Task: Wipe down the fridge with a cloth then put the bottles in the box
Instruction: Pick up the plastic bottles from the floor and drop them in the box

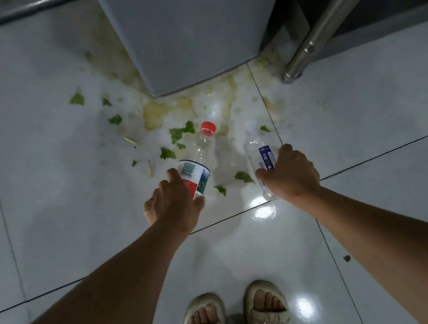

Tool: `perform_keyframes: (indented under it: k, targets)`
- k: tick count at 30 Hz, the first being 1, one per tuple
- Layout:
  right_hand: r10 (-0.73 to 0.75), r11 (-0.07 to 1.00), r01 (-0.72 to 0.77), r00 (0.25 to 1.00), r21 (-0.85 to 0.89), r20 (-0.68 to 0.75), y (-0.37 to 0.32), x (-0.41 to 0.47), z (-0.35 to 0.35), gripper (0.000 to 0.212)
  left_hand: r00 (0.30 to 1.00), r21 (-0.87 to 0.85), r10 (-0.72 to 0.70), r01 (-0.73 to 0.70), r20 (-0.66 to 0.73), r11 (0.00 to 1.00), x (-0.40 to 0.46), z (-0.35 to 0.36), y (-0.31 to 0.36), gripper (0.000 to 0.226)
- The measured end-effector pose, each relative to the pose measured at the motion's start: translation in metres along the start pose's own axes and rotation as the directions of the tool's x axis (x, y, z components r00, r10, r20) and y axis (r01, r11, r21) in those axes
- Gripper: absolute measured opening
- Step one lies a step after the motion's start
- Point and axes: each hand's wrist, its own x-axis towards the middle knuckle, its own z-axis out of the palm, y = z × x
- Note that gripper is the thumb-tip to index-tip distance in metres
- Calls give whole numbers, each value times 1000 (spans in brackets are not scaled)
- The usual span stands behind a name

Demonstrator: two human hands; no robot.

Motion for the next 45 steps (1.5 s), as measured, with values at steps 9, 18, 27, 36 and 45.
perform_keyframes:
  k: [9,18,27,36,45]
  targets:
    - [-147,982,136,986,-128,-83,-42,-113,-172,60,996,37,43,-41,-75,998,-90,-170,32,64]
    - [-169,977,132,960,-169,-223,-51,-238,-315,61,972,74,191,-182,-135,981,-205,-315,61,62]
    - [-36,996,2,929,-92,-368,16,-367,-402,61,887,177,441,-417,-133,892,-320,-383,127,66]
    - [171,982,-190,856,9,-488,147,-503,-445,60,714,238,691,-656,-115,716,-461,-357,205,65]
    - [390,920,-352,765,175,-513,315,-689,-416,60,514,353,857,-794,-46,495,-653,-277,265,60]
